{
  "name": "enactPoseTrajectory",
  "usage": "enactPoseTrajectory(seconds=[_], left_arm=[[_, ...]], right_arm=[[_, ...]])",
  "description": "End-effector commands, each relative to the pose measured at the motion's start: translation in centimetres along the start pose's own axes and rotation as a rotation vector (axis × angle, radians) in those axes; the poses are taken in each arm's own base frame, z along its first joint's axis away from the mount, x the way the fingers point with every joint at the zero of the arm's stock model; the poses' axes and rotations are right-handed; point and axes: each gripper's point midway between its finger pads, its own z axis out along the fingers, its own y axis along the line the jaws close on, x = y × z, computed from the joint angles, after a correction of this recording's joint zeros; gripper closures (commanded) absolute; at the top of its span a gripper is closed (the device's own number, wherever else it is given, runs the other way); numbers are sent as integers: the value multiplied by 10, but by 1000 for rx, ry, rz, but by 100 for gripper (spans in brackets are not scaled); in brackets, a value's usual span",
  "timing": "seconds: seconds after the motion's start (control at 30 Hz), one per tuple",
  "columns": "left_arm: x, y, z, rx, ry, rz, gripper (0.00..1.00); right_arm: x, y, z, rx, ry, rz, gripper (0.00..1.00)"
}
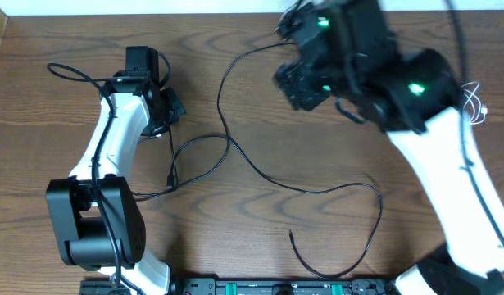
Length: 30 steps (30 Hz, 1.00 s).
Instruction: Untangle cables
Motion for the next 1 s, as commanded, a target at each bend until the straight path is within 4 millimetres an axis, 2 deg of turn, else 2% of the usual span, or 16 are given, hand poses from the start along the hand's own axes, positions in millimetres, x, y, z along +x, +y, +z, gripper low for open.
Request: enactPoseTrajectory(seconds=[0.0, 0.03, 0.07, 0.2, 0.37, 0.5, 0.7, 0.97], left_arm=[[3, 6, 5, -24, 15, -13, 93], [4, 6, 5, -24, 15, -13, 93], [4, 7, 5, -25, 18, -13, 92], [5, 7, 5, -28, 22, -13, 93], [5, 7, 5, -28, 22, -13, 93], [5, 7, 5, -28, 21, -13, 92], [5, 7, 5, -28, 21, -13, 91], [5, 7, 5, -28, 21, -13, 92]], right_arm=[[14, 19, 28, -93, 88, 3, 25], [17, 22, 35, -102, 109, 1, 25], [27, 28, 55, -119, 168, -4, 29], [48, 47, 88, -163, 281, -18, 37], [85, 82, 140, -218, 438, -100, 39], [114, 97, 181, -237, 540, -141, 40], [149, 104, 221, -262, 640, -206, 41], [172, 105, 276, -272, 653, -234, 48]])
